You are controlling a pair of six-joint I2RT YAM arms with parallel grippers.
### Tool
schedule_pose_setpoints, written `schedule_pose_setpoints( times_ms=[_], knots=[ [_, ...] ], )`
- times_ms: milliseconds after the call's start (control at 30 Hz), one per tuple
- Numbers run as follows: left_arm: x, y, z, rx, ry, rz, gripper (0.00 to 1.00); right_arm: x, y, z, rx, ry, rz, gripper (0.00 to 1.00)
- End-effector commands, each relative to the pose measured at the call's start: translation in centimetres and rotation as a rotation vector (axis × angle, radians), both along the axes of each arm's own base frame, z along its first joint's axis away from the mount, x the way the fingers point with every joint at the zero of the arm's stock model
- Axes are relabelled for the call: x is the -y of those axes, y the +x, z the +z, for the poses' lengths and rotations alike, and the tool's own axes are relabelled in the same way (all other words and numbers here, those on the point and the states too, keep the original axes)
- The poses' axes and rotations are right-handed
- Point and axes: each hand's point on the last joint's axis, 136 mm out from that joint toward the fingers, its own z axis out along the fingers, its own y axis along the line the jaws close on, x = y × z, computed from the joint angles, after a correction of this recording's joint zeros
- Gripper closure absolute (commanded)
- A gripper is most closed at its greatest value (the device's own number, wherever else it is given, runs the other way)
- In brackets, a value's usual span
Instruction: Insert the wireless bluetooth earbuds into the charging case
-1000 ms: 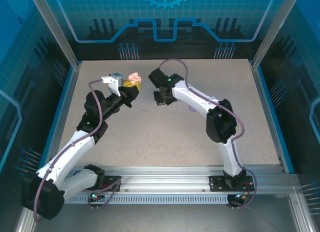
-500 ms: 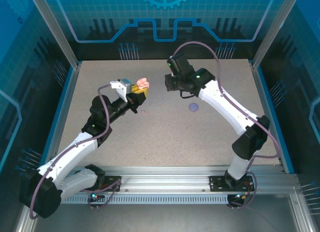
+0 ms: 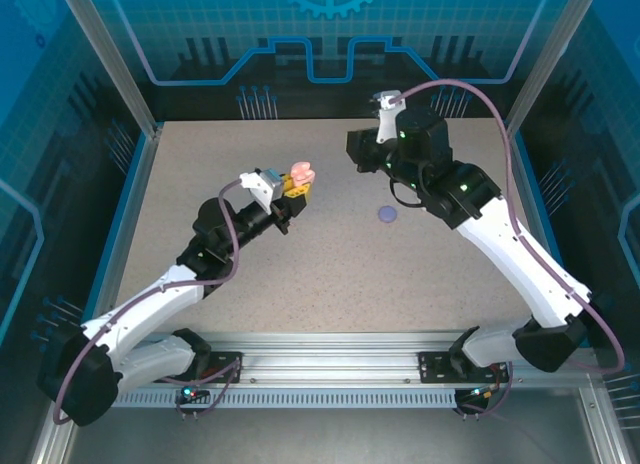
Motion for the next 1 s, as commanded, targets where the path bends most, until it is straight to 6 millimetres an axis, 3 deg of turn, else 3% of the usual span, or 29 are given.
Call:
schedule_pose_setpoints(
  times_ms=[0,200,667,967],
  knots=[
    [0.4,0.0,2.6,0.105,-0.013,0.013,1.00,-1.6,-1.4,3.0,0.135,0.075,0.107,0.80],
    [1.5,-0.3,3.5,0.130,0.003,-0.020,1.00,-2.7,-2.8,3.7,0.187,0.085,0.174,0.80],
    [2.5,-0.8,4.5,0.163,0.041,-0.053,1.00,-6.0,-3.2,0.3,0.129,0.024,0.237,0.80],
    [2.6,-0.5,4.6,0.168,0.052,-0.044,1.00,-6.8,-2.9,-1.1,0.104,0.004,0.238,0.80]
  ],
)
